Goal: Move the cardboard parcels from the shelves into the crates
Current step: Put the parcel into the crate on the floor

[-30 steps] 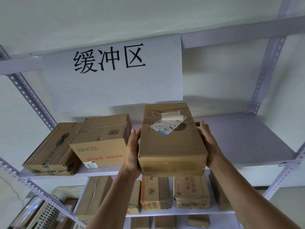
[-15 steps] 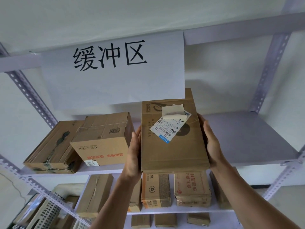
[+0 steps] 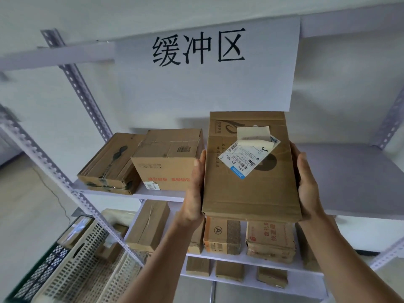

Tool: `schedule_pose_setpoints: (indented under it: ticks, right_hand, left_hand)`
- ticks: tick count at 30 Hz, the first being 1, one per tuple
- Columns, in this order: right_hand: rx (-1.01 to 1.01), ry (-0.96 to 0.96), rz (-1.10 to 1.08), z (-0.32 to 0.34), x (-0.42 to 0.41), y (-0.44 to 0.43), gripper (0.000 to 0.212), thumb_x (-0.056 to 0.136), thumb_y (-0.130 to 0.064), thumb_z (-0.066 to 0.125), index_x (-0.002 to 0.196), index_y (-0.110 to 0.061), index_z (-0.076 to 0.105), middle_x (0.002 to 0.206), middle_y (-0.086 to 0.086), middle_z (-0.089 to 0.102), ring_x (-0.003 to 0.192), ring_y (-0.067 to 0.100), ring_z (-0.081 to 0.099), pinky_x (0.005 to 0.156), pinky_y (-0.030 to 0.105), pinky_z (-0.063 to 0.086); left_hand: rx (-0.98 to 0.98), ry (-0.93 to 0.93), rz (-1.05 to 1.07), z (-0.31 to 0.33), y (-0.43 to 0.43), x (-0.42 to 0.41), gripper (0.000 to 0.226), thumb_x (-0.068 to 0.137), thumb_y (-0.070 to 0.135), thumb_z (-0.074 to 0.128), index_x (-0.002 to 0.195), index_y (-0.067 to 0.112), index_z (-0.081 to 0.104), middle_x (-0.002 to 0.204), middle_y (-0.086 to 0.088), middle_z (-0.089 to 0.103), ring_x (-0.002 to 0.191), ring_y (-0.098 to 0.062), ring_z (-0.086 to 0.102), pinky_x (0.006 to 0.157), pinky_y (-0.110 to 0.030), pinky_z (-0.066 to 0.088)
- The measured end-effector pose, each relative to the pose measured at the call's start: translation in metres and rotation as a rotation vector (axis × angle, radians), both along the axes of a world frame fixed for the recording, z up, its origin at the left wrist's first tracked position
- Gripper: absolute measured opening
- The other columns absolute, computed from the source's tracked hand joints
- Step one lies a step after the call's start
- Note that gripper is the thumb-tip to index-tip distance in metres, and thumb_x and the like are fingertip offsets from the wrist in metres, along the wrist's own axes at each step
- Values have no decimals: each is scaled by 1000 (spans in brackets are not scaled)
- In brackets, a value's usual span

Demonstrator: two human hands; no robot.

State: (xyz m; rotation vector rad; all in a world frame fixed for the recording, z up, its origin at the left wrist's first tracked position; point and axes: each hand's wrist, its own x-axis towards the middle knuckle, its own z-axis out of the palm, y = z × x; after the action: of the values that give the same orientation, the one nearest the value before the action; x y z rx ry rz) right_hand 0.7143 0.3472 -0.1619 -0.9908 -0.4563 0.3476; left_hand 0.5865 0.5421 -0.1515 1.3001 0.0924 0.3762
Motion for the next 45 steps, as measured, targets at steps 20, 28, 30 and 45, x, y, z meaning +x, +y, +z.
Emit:
schedule_pose_setpoints:
  ticks: [20, 28, 30, 45]
  right_hand:
    - [-24, -104, 92, 23, -250, 114, 59, 115, -54, 23, 162, -23, 40, 160, 13, 52, 141, 35, 57, 103, 54, 58]
    - [-124, 75, 261, -1, -360, 224, 59, 108, -62, 40, 145, -24, 66, 147, 9, 67, 135, 27, 65, 107, 44, 56]
    - [-105, 67, 286, -4, -379, 255, 59, 110, -55, 40, 155, -19, 53, 151, 13, 62, 135, 28, 64, 103, 41, 58]
    - [-167, 86, 370, -86, -438, 526, 55, 107, -44, 48, 159, -24, 45, 159, 0, 55, 150, 22, 48, 126, 58, 33]
  left_hand:
    - [-128, 37, 80, 14, 105, -270, 62, 114, 58, 13, 167, 37, 38, 170, -1, 47, 159, -24, 40, 133, -55, 26]
    - [-122, 121, 301, -8, 190, -407, 67, 110, 64, 17, 169, 37, 32, 172, 2, 43, 159, -23, 40, 133, -57, 24]
    - [-110, 146, 398, -15, 212, -434, 73, 105, 70, 24, 171, 39, 27, 173, 5, 41, 159, -21, 41, 133, -55, 26]
    - [-117, 267, 644, -82, 450, -515, 70, 101, 79, 43, 152, 35, 59, 158, -6, 60, 142, -30, 61, 101, -41, 61]
